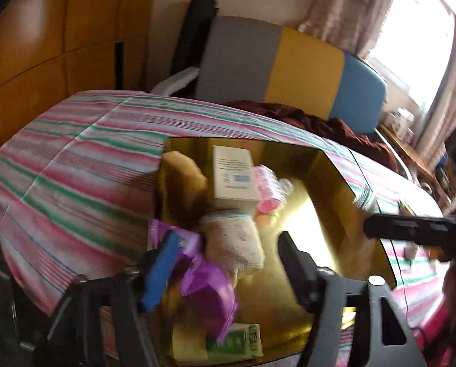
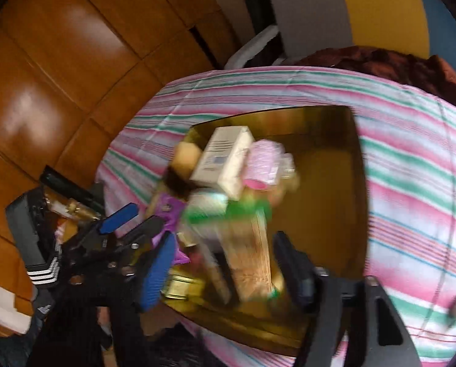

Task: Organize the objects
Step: 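Carry purple packet and cracker packet into the gold tray and open both tools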

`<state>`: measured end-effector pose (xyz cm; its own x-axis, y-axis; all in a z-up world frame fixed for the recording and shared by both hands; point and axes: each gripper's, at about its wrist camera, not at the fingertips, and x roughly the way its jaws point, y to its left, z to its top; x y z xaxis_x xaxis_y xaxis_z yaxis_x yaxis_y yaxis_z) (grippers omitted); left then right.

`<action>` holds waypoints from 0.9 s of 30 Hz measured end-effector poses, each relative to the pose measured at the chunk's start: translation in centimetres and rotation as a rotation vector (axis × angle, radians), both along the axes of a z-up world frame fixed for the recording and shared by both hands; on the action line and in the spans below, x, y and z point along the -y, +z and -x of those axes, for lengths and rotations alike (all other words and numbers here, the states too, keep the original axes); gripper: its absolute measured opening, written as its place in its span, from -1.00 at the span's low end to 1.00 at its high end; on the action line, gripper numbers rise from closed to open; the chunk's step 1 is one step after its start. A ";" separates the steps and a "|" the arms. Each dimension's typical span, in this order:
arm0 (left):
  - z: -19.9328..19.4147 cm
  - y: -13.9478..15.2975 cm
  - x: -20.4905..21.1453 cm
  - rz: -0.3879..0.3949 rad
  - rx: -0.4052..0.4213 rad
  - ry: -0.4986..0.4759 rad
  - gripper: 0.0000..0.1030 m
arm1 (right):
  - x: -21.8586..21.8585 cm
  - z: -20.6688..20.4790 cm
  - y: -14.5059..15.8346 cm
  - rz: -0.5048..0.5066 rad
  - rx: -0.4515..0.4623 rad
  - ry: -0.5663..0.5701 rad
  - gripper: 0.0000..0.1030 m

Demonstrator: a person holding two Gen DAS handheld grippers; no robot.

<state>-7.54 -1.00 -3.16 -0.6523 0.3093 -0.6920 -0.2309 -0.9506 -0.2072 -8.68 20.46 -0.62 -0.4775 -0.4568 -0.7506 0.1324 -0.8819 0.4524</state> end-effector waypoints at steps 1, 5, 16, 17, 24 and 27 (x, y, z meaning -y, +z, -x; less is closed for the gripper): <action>0.0 0.0 0.3 0.001 -0.002 0.008 0.43 | 0.4 0.0 0.0 0.007 0.000 0.000 0.40; -0.2 0.8 0.5 0.015 -0.032 0.041 0.43 | 1.0 -0.9 0.0 -0.014 -0.010 -0.007 0.40; -2.3 1.9 -0.9 0.130 -0.114 0.120 0.61 | 1.0 -4.0 0.2 -0.259 -0.120 -0.130 0.44; -2.6 2.0 -1.1 0.134 -0.121 0.115 0.64 | 1.0 -4.2 0.3 -0.277 -0.131 -0.144 0.45; -4.2 2.4 -2.9 0.169 -0.174 0.082 0.71 | 1.1 -5.9 1.4 -0.382 -0.240 -0.210 0.65; -4.4 2.3 -3.4 0.172 -0.169 0.067 0.72 | 1.1 -6.2 1.6 -0.409 -0.253 -0.224 0.65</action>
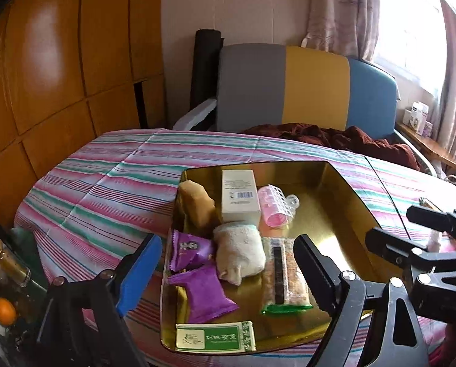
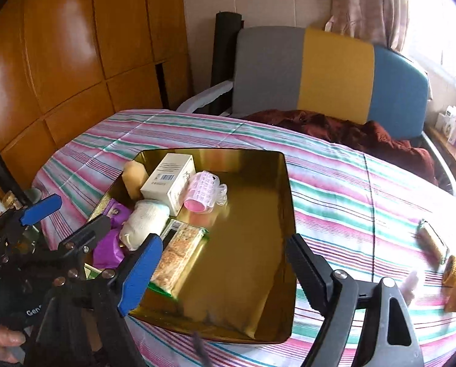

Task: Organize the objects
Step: 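Carry purple packet and cracker packet into the gold tray and open both tools, then lift both open tools away from the tray toward the loose items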

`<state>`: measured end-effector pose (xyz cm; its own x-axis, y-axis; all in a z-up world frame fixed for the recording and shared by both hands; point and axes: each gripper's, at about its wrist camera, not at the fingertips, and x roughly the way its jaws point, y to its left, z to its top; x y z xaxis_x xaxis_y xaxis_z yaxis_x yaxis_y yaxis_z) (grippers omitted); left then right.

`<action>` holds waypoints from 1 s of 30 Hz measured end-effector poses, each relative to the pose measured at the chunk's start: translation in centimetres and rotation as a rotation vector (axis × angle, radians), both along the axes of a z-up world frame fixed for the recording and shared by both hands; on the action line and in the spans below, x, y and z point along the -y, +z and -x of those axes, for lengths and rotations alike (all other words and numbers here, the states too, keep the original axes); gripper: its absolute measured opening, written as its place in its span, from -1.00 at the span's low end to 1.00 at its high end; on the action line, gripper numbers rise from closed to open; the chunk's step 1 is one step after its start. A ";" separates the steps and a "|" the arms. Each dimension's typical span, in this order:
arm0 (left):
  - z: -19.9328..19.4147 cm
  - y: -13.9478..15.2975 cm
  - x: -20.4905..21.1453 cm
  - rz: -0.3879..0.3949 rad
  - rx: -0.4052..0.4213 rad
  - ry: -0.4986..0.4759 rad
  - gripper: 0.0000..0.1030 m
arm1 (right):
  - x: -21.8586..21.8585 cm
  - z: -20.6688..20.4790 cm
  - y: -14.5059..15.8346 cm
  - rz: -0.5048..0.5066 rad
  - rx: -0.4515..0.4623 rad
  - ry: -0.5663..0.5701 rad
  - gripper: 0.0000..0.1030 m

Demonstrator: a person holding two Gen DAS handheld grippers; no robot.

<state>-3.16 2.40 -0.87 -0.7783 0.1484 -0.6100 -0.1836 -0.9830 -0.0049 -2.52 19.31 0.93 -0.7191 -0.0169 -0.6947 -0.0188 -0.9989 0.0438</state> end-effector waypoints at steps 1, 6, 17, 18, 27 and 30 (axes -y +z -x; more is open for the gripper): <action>0.0 -0.1 -0.1 0.002 0.003 -0.001 0.72 | 0.0 -0.1 -0.1 -0.004 0.000 -0.005 0.65; -0.1 -0.3 -0.4 0.010 0.013 0.001 0.73 | -0.3 -0.3 -0.4 -0.004 0.001 -0.030 0.65; -0.4 -0.8 -1.3 0.012 0.027 -0.032 0.73 | -1.5 -0.6 -0.7 0.004 -0.007 -0.068 0.65; -0.4 -0.9 -1.5 0.014 0.029 -0.037 0.73 | -1.6 -0.6 -0.8 0.004 -0.005 -0.069 0.65; -0.5 -1.7 -2.8 0.017 0.060 -0.075 0.73 | -3.6 -1.0 -1.7 0.020 0.018 -0.107 0.65; -0.5 -1.9 -3.3 0.024 0.069 -0.088 0.73 | -4.7 -1.3 -2.1 0.028 0.033 -0.128 0.65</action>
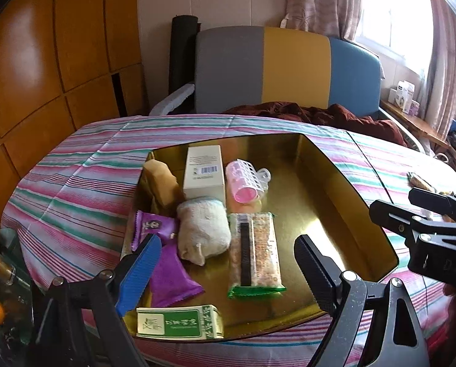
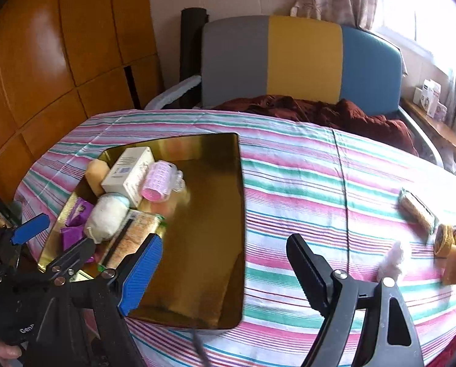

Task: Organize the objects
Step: 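Lift both open tools away from the tray toward the loose items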

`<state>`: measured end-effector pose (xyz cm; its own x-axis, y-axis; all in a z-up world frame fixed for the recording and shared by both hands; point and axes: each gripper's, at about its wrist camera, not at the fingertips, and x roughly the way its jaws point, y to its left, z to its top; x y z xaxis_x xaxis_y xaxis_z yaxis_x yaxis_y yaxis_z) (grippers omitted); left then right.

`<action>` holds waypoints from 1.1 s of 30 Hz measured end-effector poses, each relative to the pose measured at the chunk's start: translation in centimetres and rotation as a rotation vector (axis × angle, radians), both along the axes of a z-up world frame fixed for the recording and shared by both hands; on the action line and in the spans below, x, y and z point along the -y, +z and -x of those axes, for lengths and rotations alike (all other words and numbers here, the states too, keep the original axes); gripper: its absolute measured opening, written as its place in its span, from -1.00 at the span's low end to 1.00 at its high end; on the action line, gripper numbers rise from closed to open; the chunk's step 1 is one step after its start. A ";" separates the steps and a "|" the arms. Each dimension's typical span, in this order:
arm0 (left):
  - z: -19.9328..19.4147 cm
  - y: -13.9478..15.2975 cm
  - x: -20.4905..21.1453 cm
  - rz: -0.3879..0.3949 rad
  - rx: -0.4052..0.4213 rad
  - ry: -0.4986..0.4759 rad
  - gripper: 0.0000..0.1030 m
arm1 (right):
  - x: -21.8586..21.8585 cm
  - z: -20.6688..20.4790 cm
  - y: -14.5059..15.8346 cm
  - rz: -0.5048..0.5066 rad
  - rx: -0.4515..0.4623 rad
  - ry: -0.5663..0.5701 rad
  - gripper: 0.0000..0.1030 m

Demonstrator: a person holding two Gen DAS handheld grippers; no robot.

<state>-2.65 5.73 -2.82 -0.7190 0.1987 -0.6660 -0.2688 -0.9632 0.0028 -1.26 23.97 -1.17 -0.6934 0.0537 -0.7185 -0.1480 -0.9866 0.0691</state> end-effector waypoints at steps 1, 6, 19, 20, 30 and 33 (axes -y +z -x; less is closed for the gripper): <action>0.0 0.0 -0.2 0.000 0.002 -0.003 0.73 | -0.5 -0.1 -0.1 0.002 0.005 -0.008 0.65; -0.1 0.4 -1.1 0.003 -0.005 -0.027 0.73 | -3.8 -0.8 -0.6 0.013 0.031 -0.070 0.65; -1.0 2.0 -9.3 0.011 -0.030 -0.247 0.73 | -17.1 -5.1 -0.4 0.095 0.092 -0.343 0.65; -1.1 2.2 -10.3 0.011 -0.033 -0.273 0.73 | -18.6 -5.7 0.0 0.106 0.086 -0.373 0.65; -2.7 2.5 -19.9 0.013 -0.027 -0.477 0.73 | -33.7 -9.5 2.4 0.190 0.004 -0.719 0.65; -2.8 1.7 -23.0 0.017 -0.004 -0.517 0.73 | -37.1 -9.3 1.4 0.220 0.008 -0.778 0.65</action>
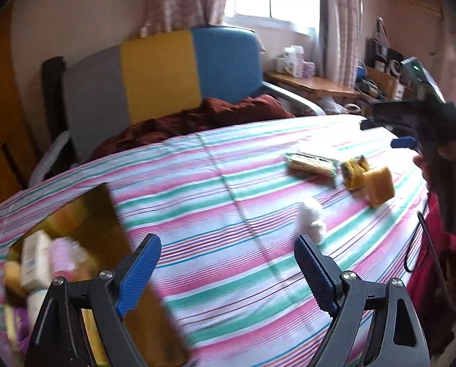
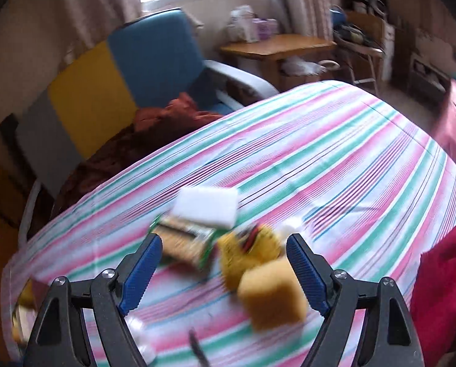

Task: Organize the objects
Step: 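Lift both open tools away from the tray toward the loose items, then grasp the white wrapped ball with the left tool while the right tool reaches the yellow knit toy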

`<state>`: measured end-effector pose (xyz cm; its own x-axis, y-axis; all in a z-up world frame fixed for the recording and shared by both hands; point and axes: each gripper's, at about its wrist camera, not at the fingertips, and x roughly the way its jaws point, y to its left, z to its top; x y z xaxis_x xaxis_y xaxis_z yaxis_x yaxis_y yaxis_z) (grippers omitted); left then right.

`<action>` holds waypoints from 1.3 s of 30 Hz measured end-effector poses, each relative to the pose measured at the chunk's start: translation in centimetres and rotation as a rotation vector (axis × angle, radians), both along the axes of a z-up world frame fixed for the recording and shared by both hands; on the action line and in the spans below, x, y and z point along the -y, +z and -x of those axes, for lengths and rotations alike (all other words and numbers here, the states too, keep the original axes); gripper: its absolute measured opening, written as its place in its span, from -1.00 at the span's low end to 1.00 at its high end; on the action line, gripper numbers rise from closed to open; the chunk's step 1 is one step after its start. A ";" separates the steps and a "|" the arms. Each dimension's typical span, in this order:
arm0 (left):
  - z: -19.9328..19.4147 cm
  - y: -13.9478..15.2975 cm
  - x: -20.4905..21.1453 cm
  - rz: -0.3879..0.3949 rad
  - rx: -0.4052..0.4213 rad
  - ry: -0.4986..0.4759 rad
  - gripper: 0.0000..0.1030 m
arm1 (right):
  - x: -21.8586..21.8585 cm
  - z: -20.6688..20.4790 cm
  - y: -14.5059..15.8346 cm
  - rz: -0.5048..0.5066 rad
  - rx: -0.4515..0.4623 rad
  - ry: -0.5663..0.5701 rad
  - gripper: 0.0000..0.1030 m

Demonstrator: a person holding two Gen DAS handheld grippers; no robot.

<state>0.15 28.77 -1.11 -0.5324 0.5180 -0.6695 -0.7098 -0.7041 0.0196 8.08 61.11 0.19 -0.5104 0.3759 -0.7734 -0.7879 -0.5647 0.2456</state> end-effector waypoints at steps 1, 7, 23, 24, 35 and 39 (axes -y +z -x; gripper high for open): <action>0.0 -0.5 -1.0 0.004 0.015 -0.006 0.73 | -1.0 0.2 -0.7 0.013 -0.003 -0.017 0.65; 0.3 -3.2 -5.2 0.021 0.073 -0.031 0.73 | -2.7 -0.2 -4.0 0.141 -0.036 -0.031 0.65; 4.0 -9.4 -12.0 0.031 0.204 -0.014 0.65 | -4.6 -1.9 -4.8 0.248 -0.108 -0.088 0.65; 3.8 -9.6 -12.1 0.034 0.198 -0.016 0.65 | -4.6 -1.7 -5.0 0.252 -0.097 -0.080 0.65; 3.8 -9.7 -11.7 0.019 0.196 -0.044 0.77 | -3.0 1.6 -6.8 0.327 -0.026 0.104 0.67; 3.9 -9.6 -11.4 -0.009 0.210 -0.046 0.77 | -2.5 1.5 -6.2 0.421 -0.173 0.196 0.66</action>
<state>-3.78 40.12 -10.66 -0.3571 0.5451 -0.7585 -0.7294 -0.6700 -0.1381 6.60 63.63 -6.03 -0.6746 -0.0667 -0.7351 -0.6046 -0.5214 0.6022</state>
